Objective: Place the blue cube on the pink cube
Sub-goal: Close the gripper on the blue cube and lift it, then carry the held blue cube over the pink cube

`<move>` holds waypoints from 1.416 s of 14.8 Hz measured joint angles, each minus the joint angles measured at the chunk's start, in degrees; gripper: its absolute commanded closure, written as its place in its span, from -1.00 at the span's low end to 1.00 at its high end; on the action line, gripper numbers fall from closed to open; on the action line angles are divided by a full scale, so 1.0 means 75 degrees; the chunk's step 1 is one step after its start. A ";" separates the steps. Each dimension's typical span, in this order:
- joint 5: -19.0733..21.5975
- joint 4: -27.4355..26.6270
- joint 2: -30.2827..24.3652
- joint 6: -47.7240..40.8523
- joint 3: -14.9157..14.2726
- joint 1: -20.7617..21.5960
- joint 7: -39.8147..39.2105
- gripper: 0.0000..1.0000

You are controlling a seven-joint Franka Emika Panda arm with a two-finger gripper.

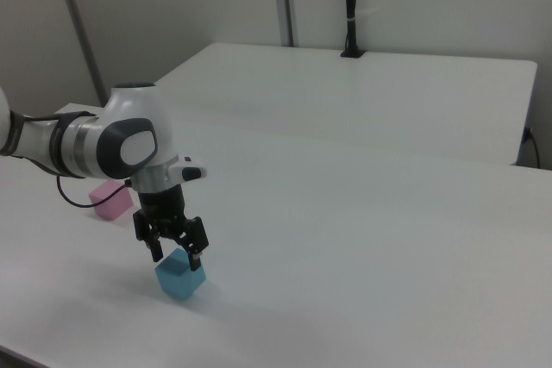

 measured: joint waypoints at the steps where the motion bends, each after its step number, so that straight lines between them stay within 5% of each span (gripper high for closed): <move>1: -0.0046 0.0000 0.0030 0.0000 0.0000 -0.0013 0.0000 -0.97; 4: -0.0122 0.0000 0.0171 0.0005 0.0000 -0.0036 0.0001 -0.46; 8: -0.0123 0.0027 0.0236 0.0040 0.0007 -0.0036 0.0066 -0.08; 15: -0.0122 0.0471 0.0175 -0.0231 0.0014 -0.0036 0.0096 0.00; 21: 0.0441 0.2032 -0.0158 -0.1988 0.0185 -0.0027 0.0096 0.00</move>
